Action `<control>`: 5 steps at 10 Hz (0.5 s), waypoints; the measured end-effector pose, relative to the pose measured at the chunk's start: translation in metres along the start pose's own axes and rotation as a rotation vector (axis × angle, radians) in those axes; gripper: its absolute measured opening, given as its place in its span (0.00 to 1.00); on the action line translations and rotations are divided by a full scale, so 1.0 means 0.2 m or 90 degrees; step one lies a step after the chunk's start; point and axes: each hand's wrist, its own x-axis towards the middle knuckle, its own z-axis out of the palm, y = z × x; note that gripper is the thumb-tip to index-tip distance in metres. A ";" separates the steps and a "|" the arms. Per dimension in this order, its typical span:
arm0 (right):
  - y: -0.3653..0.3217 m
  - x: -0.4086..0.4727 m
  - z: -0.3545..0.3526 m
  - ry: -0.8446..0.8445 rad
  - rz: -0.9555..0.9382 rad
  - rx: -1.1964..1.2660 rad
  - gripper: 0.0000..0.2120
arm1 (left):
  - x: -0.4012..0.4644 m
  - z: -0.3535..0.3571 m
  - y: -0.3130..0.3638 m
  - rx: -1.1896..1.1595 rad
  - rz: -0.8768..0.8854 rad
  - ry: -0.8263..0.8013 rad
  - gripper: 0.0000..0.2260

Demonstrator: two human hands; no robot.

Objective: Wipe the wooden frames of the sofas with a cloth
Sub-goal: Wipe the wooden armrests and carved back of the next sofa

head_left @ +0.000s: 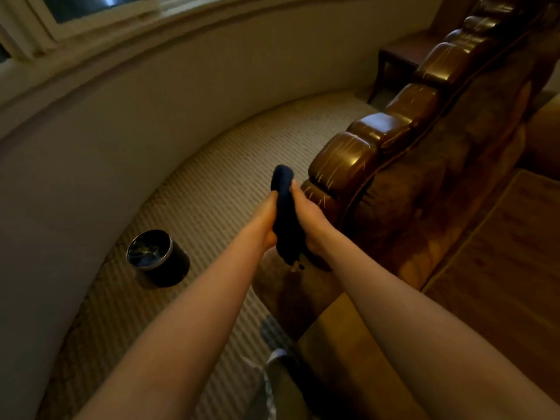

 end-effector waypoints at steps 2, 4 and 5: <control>-0.17 0.47 0.06 -0.026 -0.036 -0.166 0.21 | 0.43 0.25 0.23 0.784 0.203 0.048 0.25; -0.31 0.74 0.11 0.103 -0.152 -0.332 0.17 | 0.81 0.23 0.37 0.035 0.102 -0.217 0.10; -0.43 0.83 0.08 0.176 -0.242 -0.398 0.16 | 0.82 0.25 0.44 0.187 0.248 -0.245 0.12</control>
